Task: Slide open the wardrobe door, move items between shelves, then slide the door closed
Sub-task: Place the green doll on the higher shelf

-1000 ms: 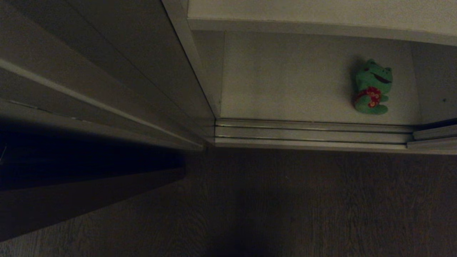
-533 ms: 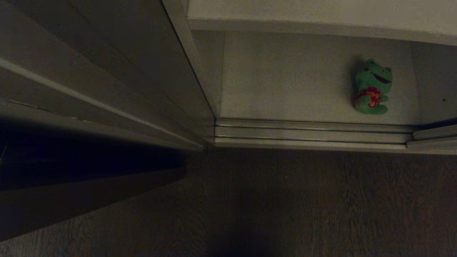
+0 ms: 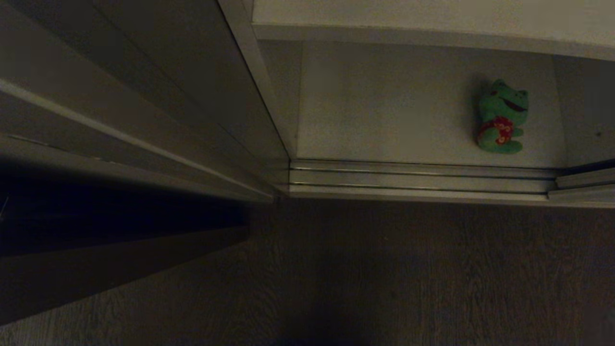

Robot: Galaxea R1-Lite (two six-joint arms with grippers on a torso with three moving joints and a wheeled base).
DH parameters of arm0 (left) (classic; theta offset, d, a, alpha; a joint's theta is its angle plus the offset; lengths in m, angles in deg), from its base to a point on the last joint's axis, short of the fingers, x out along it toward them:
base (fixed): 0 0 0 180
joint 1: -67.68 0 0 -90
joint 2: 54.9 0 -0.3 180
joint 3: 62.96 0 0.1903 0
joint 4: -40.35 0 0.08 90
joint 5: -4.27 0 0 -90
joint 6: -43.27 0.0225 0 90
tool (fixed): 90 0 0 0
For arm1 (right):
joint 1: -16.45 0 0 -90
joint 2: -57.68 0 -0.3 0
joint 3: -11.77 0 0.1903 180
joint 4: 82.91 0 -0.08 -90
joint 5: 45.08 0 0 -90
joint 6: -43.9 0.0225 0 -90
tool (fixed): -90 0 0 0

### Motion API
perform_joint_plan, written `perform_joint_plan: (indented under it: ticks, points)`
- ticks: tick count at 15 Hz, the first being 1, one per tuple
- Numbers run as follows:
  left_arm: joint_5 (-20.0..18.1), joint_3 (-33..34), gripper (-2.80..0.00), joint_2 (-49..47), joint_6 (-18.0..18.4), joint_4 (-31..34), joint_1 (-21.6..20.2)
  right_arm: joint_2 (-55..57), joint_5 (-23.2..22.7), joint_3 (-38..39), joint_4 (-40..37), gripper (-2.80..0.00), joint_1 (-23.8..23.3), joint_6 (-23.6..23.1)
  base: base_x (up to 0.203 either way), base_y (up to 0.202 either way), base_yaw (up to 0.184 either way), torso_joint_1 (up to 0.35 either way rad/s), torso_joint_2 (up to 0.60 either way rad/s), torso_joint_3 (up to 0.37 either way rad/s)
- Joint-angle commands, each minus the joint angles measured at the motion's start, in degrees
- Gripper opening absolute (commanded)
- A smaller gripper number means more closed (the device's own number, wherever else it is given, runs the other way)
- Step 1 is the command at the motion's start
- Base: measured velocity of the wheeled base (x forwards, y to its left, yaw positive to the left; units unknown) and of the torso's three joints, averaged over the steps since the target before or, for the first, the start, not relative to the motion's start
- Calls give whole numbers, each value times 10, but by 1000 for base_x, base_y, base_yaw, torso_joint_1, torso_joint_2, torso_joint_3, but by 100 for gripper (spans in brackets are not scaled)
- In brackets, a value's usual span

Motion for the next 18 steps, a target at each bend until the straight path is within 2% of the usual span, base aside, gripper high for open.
perform_joint_plan:
  ticks: [1,5,9,12,16,18]
  points:
    - [0,0,-280,0,0,0,0,162,3,-1,77,-280,-12,13,0,0,0,0,0,0]
    - [0,0,-280,0,0,0,-1,307,3,2,242,-280,-29,32,0,0,0,0,0,0]
    - [0,0,-280,0,0,0,0,434,1,-7,396,-280,-31,29,0,0,0,0,0,0]
    - [0,0,-280,0,0,0,0,535,1,-52,489,-280,-30,17,0,0,0,0,0,0]
    - [0,0,-280,0,0,0,0,584,3,-150,539,-280,-38,-68,0,0,0,0,0,0]
    - [0,0,-280,0,0,0,0,606,1,-170,587,-280,-51,-78,0,0,0,0,0,0]
